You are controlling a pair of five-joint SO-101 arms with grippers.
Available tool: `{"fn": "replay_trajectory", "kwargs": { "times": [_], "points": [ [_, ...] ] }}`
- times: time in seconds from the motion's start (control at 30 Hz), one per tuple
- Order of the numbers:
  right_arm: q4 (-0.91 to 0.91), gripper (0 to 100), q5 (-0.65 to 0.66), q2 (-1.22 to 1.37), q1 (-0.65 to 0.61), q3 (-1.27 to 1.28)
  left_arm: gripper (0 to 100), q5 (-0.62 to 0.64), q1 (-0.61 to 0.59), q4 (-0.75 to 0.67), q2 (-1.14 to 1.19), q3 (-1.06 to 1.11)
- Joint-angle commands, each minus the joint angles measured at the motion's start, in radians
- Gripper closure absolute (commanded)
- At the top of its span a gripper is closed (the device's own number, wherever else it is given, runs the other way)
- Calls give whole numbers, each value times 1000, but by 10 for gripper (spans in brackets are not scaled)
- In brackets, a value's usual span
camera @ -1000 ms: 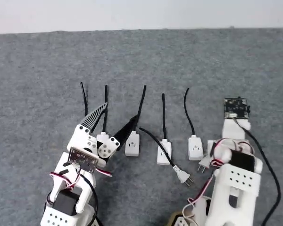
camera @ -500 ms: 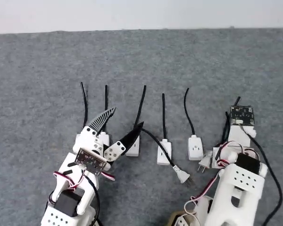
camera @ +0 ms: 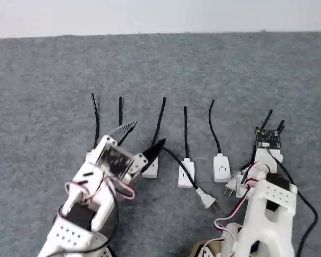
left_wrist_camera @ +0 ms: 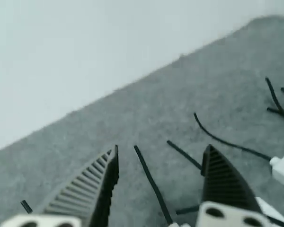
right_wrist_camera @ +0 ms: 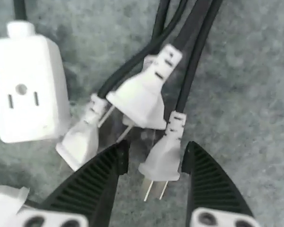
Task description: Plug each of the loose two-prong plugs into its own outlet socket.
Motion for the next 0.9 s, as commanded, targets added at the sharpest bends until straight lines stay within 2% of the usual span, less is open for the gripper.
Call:
{"fn": "replay_trajectory", "kwargs": {
  "times": [0.0, 0.13, 0.23, 0.3, 0.43, 0.57, 0.87],
  "points": [
    [-19, 805, 9, 19, 8, -35, 731, -14, 5, -37, 358, -200],
    [-19, 805, 11, 24, 12, -38, 731, -43, -9, -35, 674, -364],
    [-19, 806, 12, 24, 12, -37, 731, -41, -41, -11, 769, -437],
    [-19, 836, 20, 24, 12, -34, 731, -34, -51, 18, 770, -453],
    [-64, 995, 164, 19, 12, -12, 731, -17, -49, 23, 729, -433],
    [-163, 991, 207, 13, 22, 63, 731, -17, -48, 21, 672, -404],
    [-140, 990, 212, 13, 22, 26, 731, -18, -43, 21, 637, -381]
  ]
}}
